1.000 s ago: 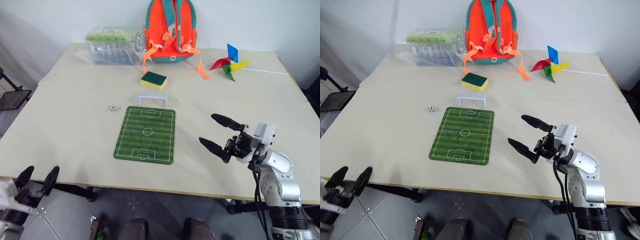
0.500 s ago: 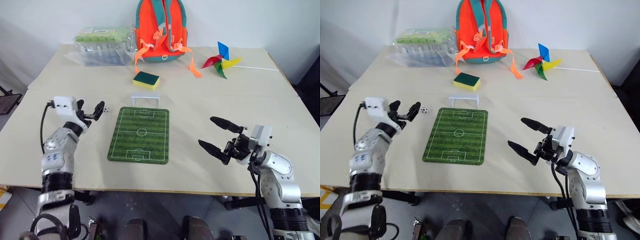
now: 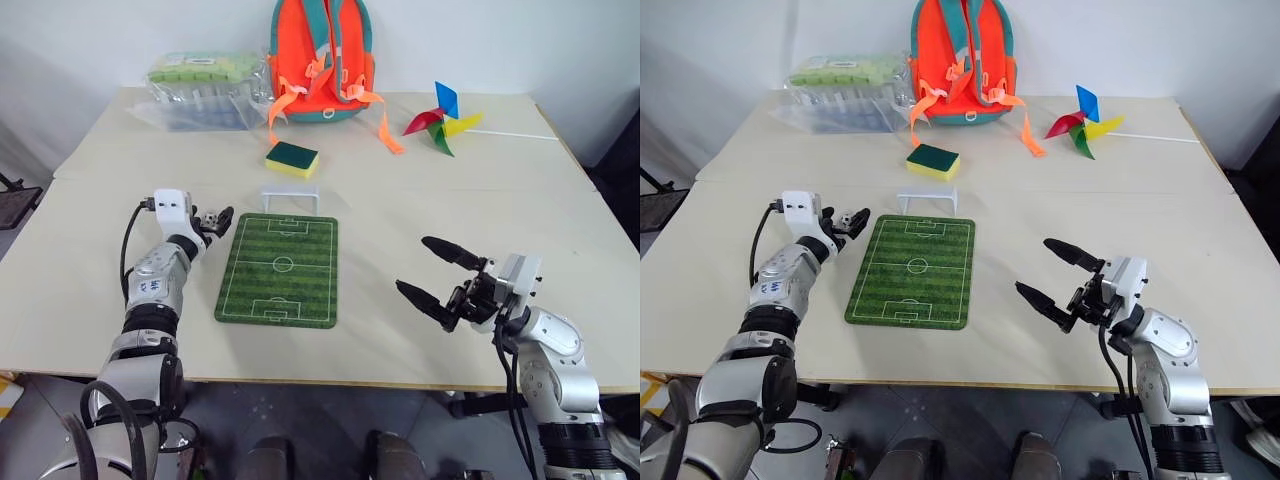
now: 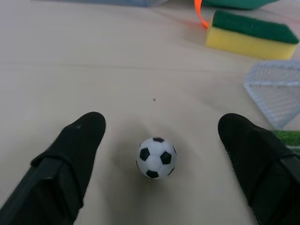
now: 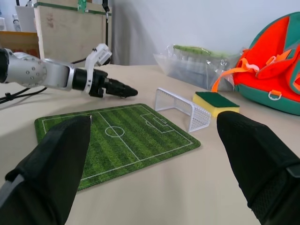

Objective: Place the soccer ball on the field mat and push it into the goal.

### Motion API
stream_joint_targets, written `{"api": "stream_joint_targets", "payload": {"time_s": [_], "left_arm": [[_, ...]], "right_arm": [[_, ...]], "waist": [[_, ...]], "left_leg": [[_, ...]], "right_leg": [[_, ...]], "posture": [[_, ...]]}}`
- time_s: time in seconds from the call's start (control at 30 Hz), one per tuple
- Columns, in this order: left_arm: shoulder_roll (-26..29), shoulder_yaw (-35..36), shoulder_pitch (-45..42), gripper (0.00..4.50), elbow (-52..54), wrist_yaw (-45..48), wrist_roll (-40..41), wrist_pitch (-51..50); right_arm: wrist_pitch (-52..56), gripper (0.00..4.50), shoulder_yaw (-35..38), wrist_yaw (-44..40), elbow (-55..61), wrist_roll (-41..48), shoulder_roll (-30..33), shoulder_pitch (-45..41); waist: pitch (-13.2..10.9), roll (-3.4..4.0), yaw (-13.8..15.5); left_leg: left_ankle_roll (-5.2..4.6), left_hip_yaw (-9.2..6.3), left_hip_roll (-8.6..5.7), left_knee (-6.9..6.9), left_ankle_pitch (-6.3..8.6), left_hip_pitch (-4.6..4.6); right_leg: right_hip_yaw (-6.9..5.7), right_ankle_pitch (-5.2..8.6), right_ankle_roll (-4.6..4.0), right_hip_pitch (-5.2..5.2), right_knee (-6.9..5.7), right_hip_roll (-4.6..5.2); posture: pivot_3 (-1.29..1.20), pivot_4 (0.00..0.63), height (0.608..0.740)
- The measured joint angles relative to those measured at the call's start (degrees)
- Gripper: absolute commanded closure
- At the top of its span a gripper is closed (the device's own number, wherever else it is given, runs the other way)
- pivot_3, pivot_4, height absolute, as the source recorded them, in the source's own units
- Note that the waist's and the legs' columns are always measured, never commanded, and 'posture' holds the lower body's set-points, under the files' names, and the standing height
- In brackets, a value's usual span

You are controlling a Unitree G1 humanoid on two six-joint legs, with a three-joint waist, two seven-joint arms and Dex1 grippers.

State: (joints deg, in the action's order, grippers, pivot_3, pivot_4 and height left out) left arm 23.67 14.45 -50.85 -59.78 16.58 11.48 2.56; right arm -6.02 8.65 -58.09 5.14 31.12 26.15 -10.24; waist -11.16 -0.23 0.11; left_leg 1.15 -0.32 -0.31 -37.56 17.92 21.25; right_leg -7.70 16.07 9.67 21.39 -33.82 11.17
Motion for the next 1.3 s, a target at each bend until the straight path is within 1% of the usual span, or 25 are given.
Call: {"api": "stream_joint_targets", "payload": {"time_s": [0.13, 0.23, 0.27, 0.33, 0.4, 0.5, 0.57, 0.63, 0.7, 0.77, 0.83, 0.93, 1.03, 1.17, 1.3], "left_arm": [[-0.05, -0.36, -1.56, 2.48, -3.71, 0.16, -1.13, 2.04], [-0.05, -0.62, -1.82, 3.45, -4.29, 0.33, -1.90, 2.77], [-0.05, -0.92, -1.82, 3.65, -4.33, 0.57, -2.14, 3.12], [-0.02, -1.11, -1.79, 3.65, -4.31, 1.30, -2.48, 3.63], [0.56, -0.96, -1.25, 3.65, -3.71, 4.27, -2.20, 5.42], [2.06, 0.47, 2.08, 3.65, 1.87, 14.89, 1.87, 8.24], [3.38, 0.44, 6.65, 3.65, 11.45, 28.14, 6.93, 8.45], [6.19, -1.20, 12.99, 3.65, 25.07, 41.72, 13.02, 4.13], [8.41, -3.35, 16.65, 3.65, 33.67, 49.11, 15.65, -0.14], [9.89, -5.63, 19.20, 3.65, 40.11, 53.61, 16.69, -3.66], [10.90, -8.38, 21.56, 3.65, 45.84, 56.73, 17.38, -7.16], [11.29, -14.36, 24.65, 3.65, 50.31, 61.30, 15.86, -8.24], [10.85, -18.60, 26.74, 3.65, 48.56, 63.41, 12.51, -6.18], [9.76, -18.85, 26.17, 3.65, 43.95, 61.87, 9.81, -1.73], [7.72, -17.62, 24.34, 3.65, 39.05, 59.20, 8.58, 1.87]], "right_arm": [[-0.52, 0.00, 0.00, 0.30, -0.04, -0.54, -0.08, -0.51], [-1.24, 0.00, 0.00, 0.58, -0.29, -0.74, -0.52, -1.37], [-1.37, 0.00, 0.00, 0.74, -0.48, -0.78, -0.72, -1.81], [-1.39, 0.00, -0.03, 0.92, -0.67, -0.82, -0.90, -2.13], [-1.38, 0.00, -0.28, 1.00, -0.73, -0.86, -1.11, -2.38], [-0.75, 0.00, -0.59, 0.77, -0.70, -0.41, -0.87, -2.77], [1.68, 0.00, -0.44, -0.91, -0.44, 1.32, 1.73, -2.70], [4.43, 0.00, -0.20, -5.00, 1.01, 3.58, 6.42, -2.09], [5.66, 0.00, 0.40, -9.28, 2.02, 4.68, 10.04, -1.05], [6.13, 0.00, 0.39, -13.39, 3.00, 4.94, 12.61, 0.84], [6.13, 0.00, 0.36, -17.38, 3.58, 5.05, 14.53, 3.19], [5.85, 0.00, 0.38, -21.16, 3.75, 4.95, 15.87, 6.67], [5.40, 0.00, 0.47, -21.11, 4.01, 4.89, 15.33, 7.94], [4.87, 0.00, 0.63, -20.40, 5.92, 4.88, 14.33, 9.69], [4.78, 0.00, 0.71, -19.75, 6.81, 4.82, 13.73, 11.23]], "waist": [[0.00, 0.00, -0.02], [0.00, 0.00, -0.04], [0.00, 0.00, -0.05], [0.00, 0.00, -0.06], [0.00, -0.01, -0.09], [0.00, -0.01, -0.33], [-0.01, 0.00, -0.37], [-0.01, 0.01, -0.34], [-0.01, 0.01, -0.08], [-0.01, 0.01, 0.48], [-0.01, 0.01, 0.86], [-0.01, 0.01, 1.24], [-0.01, 0.00, 1.19], [-0.01, 0.01, 1.23], [-0.02, -0.02, 1.38]], "left_leg": [[0.00, 0.03, 0.00, 0.00, 0.00, 0.00], [0.00, 0.04, 0.00, -0.01, 0.00, 0.00], [0.00, 0.05, 0.00, -0.01, 0.00, 0.00], [0.00, 0.05, 0.00, -0.01, 0.00, 0.00], [0.00, 0.05, 0.00, -0.01, 0.00, 0.01], [0.00, 0.10, 0.03, 0.02, 0.00, 0.02], [0.00, 0.16, 0.04, 0.03, 0.00, 0.02], [-0.05, 0.17, 0.06, 0.01, 0.03, 0.03], [-0.05, 0.17, 0.08, -0.03, 0.03, 0.04], [-0.09, 0.17, 0.07, -0.14, 0.06, 0.03], [-0.14, 0.21, 0.07, -0.24, 0.09, 0.04], [-0.18, 0.28, 0.07, -0.36, 0.13, 0.02], [-0.18, 0.34, 0.10, -0.41, 0.13, 0.02], [-0.17, 0.34, 0.13, -0.43, 0.13, 0.01], [-0.17, 0.34, 0.13, -0.47, 0.13, 0.03]], "right_leg": [[0.03, 0.00, 0.00, 0.02, -0.02, 0.00], [0.05, 0.00, 0.00, 0.03, -0.03, 0.00], [0.06, 0.00, 0.00, 0.03, -0.03, 0.00], [0.06, 0.00, 0.00, 0.04, -0.04, 0.00], [0.06, 0.00, 0.00, 0.06, -0.04, 0.00], [0.10, 0.00, 0.00, 0.11, -0.04, 0.00], [0.15, 0.00, -0.01, 0.13, -0.03, 0.00], [0.17, 0.00, -0.01, 0.13, -0.01, -0.01], [0.16, 0.00, -0.01, 0.12, -0.01, -0.03], [0.16, -0.01, -0.01, 0.05, -0.04, -0.02], [0.23, -0.06, 0.02, 0.04, -0.04, -0.02], [0.29, -0.12, 0.04, 0.00, -0.03, -0.02], [0.34, -0.13, 0.03, 0.03, -0.03, -0.04], [0.35, -0.15, 0.01, 0.02, -0.05, -0.06], [0.35, -0.18, 0.02, 0.02, -0.06, -0.06]], "posture": [[0.00, 0.150, 0.740], [0.00, 0.150, 0.740], [0.00, 0.150, 0.740], [0.00, 0.150, 0.740], [0.00, 0.150, 0.740], [0.00, 0.150, 0.740], [0.00, 0.150, 0.740], [0.00, 0.150, 0.740], [0.00, 0.150, 0.740], [0.00, 0.150, 0.740], [0.00, 0.150, 0.740], [0.00, 0.150, 0.740], [0.00, 0.150, 0.740], [0.00, 0.150, 0.740], [0.00, 0.150, 0.740]]}}
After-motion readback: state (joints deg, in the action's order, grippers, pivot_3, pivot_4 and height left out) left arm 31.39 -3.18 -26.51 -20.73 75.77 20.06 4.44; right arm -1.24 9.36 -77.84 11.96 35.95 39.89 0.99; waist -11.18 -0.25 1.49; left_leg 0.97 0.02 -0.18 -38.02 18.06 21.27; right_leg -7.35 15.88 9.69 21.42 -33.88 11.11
